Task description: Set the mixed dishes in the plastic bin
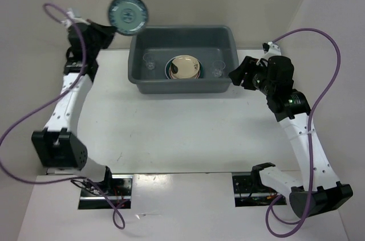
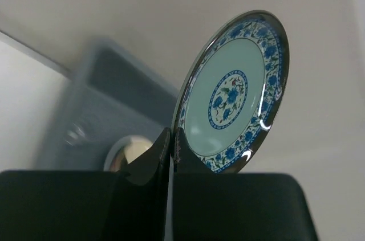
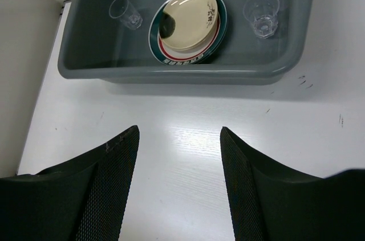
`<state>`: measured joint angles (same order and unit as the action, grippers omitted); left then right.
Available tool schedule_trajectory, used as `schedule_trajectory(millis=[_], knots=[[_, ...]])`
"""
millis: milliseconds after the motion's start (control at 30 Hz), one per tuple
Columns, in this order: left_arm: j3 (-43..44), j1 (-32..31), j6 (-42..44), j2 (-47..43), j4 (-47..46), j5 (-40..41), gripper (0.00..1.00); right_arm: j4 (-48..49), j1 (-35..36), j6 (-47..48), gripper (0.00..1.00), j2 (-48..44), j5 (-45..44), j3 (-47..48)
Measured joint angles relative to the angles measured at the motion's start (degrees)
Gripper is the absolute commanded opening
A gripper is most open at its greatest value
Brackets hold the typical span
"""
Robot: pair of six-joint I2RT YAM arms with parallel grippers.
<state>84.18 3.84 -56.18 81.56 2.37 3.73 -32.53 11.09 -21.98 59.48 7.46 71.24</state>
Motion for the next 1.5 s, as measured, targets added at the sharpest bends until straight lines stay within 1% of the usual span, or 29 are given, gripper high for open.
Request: schedule_trajectory(millis=[100,200,300,467,667,833,967,1167,1233,1267,1367,1400,1500], knots=[[3.3,-5.5,-0.1,9.4,-3.0,-8.9,0.0,0.0,0.0,0.0,0.65,0.4,-0.1,0.0],[6.6,-9.8,-0.9,20.7,-2.8,-15.5,0.0,-0.1,0.0,0.0,0.65,0.6,-0.1,0.0],[9.9,-12.4,-0.9,30.6,-1.2,-18.3,0.0,-0.1,0.0,0.0,0.65,0.9,-0.4,0.0],[16.9,-14.5,-0.6,41.3,3.0,-20.1,0.0,-0.1,0.0,-0.1,0.65,1.2,-1.6,0.0],[27.8,-16.3,0.7,49.4,5.1,-20.5,0.0,-0.1,0.0,-0.7,0.65,2.7,-2.6,0.1],[33.1,-17.9,0.8,53.6,6.2,-20.5,0.0,-0.1,-0.3,-1.1,0.65,4.2,-3.5,0.1],[35.1,-18.6,0.7,56.5,7.3,-20.5,0.0,-0.1,-0.4,-1.1,0.65,4.7,-4.1,0.1],[35.2,-18.4,0.8,58.0,9.6,-19.2,0.01,-0.2,-0.4,-1.1,0.65,6.2,-4.3,1.2],[35.2,-18.4,0.8,58.0,9.7,-18.9,0.07,-0.2,-0.4,-1.1,0.65,6.6,-4.3,1.3],[35.2,-18.4,0.8,58.0,9.7,-18.8,0.16,-0.2,-0.4,-1.1,0.65,6.7,-4.3,1.3],[35.2,-18.3,0.9,58.0,9.6,-18.7,0.3,-0.2,-0.5,-1.1,0.65,7.0,-4.3,1.3],[35.2,-18.3,0.8,58.0,9.6,-18.7,0.4,-0.2,-0.5,-1.1,0.65,7.0,-4.3,1.3],[35.2,-18.2,0.9,58.0,9.6,-18.6,0.54,-0.3,-0.5,-1.1,0.65,7.0,-4.3,1.4]])
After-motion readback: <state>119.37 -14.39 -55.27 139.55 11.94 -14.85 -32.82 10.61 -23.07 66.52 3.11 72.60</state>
